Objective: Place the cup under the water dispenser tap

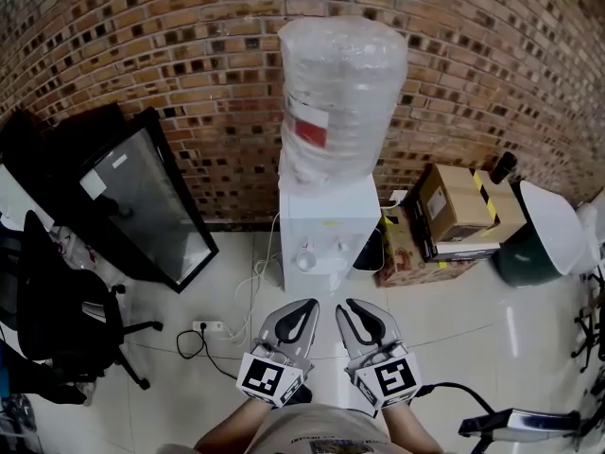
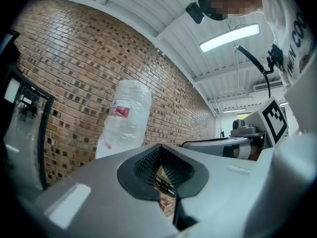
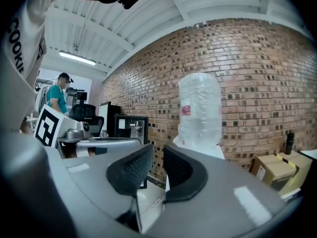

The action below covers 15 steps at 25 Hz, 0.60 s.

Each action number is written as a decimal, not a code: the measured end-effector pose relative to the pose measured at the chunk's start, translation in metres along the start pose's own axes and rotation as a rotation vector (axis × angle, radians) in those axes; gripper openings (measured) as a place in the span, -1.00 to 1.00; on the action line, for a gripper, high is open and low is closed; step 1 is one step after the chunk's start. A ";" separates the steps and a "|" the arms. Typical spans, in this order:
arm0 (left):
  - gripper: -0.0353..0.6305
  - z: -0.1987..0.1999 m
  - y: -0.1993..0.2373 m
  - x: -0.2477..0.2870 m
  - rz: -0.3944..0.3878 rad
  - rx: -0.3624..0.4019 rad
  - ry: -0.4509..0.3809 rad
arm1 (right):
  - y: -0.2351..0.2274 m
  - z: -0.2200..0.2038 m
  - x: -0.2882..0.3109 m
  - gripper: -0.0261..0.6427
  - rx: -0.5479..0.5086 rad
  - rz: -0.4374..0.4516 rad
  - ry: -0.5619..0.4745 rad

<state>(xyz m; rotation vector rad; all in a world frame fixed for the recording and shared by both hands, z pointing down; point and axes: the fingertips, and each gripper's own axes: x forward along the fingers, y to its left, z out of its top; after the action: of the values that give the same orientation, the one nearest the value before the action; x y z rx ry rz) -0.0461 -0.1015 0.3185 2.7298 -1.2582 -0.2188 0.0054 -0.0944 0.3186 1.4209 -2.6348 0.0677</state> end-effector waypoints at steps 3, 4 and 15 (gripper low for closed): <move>-0.89 0.001 -0.018 -0.006 0.010 -0.001 0.001 | 0.001 -0.003 -0.019 -0.69 -0.003 0.001 -0.007; -0.89 0.001 -0.027 -0.008 0.010 -0.005 0.003 | 0.002 -0.004 -0.028 -0.69 -0.002 0.000 -0.009; -0.89 -0.014 -0.131 -0.053 0.021 0.022 0.006 | 0.018 -0.031 -0.137 -0.75 0.032 0.011 -0.024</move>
<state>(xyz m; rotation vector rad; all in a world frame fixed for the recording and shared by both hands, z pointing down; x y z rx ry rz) 0.0194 0.0241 0.3135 2.7319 -1.2948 -0.1963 0.0676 0.0326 0.3293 1.4260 -2.6731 0.0946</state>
